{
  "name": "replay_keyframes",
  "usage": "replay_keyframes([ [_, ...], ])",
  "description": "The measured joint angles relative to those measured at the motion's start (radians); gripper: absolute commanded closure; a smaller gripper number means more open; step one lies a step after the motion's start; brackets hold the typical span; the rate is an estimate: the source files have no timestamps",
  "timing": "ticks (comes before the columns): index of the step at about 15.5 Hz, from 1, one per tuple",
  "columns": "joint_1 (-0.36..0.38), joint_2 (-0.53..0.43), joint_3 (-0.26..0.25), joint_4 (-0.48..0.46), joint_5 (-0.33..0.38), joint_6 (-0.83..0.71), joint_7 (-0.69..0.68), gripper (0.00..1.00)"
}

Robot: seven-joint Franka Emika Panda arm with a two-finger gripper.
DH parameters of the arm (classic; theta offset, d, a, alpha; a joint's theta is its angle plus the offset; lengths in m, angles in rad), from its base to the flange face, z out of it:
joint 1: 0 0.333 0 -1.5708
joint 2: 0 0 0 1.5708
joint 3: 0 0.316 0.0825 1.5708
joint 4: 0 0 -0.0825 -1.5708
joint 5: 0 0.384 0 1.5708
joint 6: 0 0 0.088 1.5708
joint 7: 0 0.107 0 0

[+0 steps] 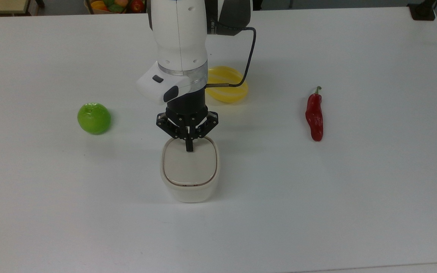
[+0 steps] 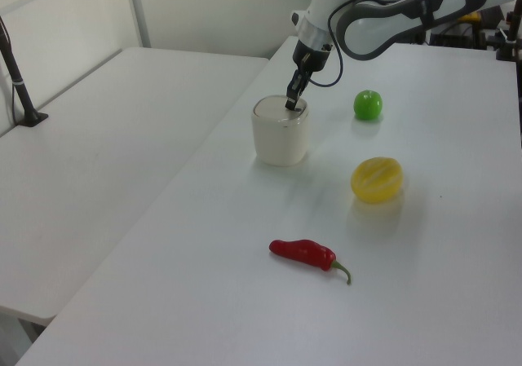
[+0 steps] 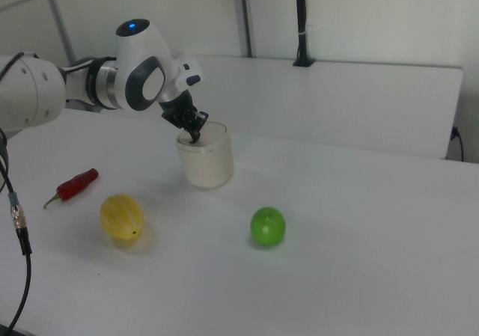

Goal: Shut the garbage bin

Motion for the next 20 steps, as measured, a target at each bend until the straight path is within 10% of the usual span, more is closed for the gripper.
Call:
replay_keyframes([
  [16, -0.054, -0.362, -0.014, -0.058, -0.013, -0.513, 0.000, 0.97],
  [19, -0.057, -0.452, -0.015, -0.158, -0.044, -0.577, 0.000, 0.56],
  [20, -0.057, -0.472, -0.015, -0.179, -0.049, -0.607, 0.000, 0.25],
])
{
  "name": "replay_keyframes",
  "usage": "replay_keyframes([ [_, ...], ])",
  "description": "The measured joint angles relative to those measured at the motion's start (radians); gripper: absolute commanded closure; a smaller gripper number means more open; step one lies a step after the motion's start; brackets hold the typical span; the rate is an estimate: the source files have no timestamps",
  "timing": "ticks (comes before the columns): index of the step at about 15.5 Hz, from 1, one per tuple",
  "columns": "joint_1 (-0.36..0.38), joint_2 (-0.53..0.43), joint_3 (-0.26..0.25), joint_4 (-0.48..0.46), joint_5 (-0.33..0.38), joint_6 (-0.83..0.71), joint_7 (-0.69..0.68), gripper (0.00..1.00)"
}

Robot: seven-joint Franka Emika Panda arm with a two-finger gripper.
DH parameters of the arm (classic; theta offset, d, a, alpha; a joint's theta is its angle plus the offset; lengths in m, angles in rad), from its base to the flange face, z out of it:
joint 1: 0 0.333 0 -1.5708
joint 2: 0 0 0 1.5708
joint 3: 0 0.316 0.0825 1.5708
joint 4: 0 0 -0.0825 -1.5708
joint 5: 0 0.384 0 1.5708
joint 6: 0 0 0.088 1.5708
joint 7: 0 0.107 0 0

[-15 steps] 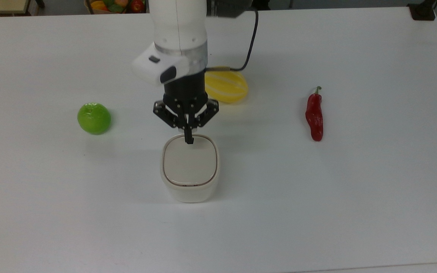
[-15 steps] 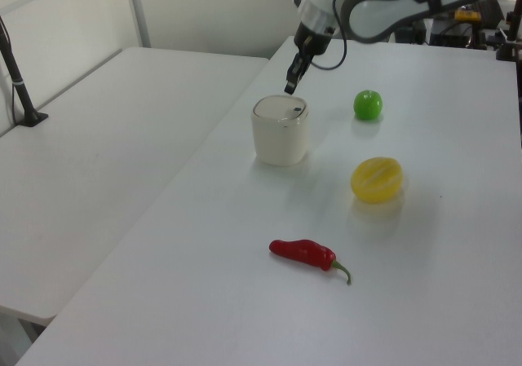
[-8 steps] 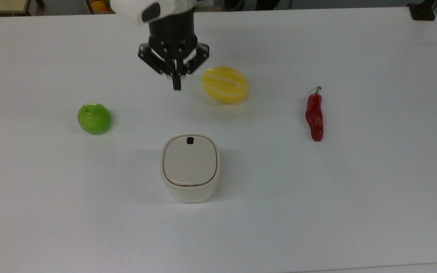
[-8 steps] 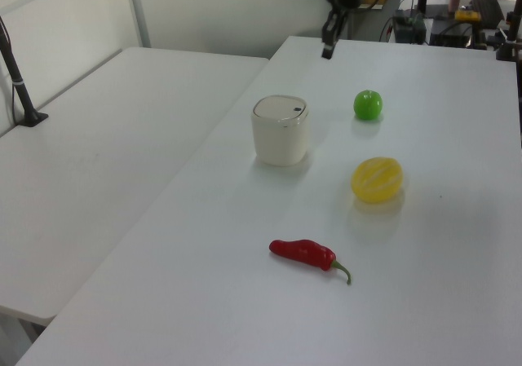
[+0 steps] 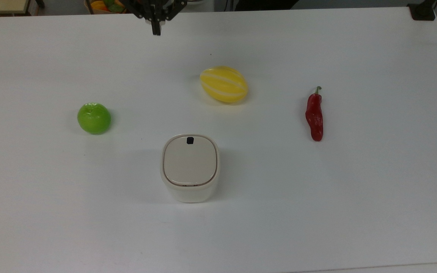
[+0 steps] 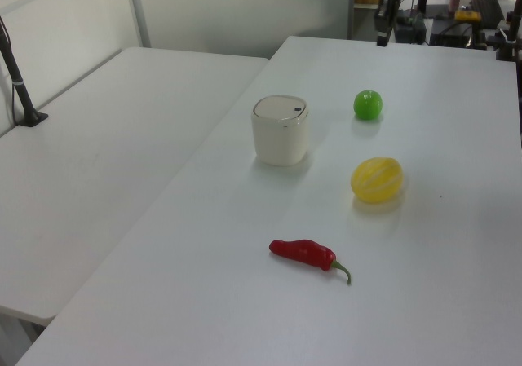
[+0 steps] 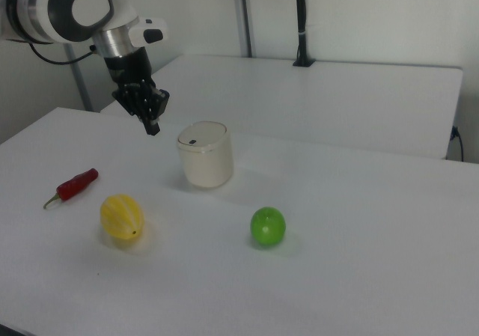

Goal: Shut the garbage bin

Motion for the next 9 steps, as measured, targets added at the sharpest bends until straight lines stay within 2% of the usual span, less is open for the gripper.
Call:
replay_keyframes([
  [1, 0.000, -0.011, 0.000, -0.013, -0.001, -0.018, 0.000, 0.06],
  [3, 0.000, -0.018, 0.000, -0.027, -0.001, -0.025, 0.000, 0.00],
  [9, -0.003, -0.017, -0.001, -0.038, -0.004, -0.032, -0.001, 0.00],
])
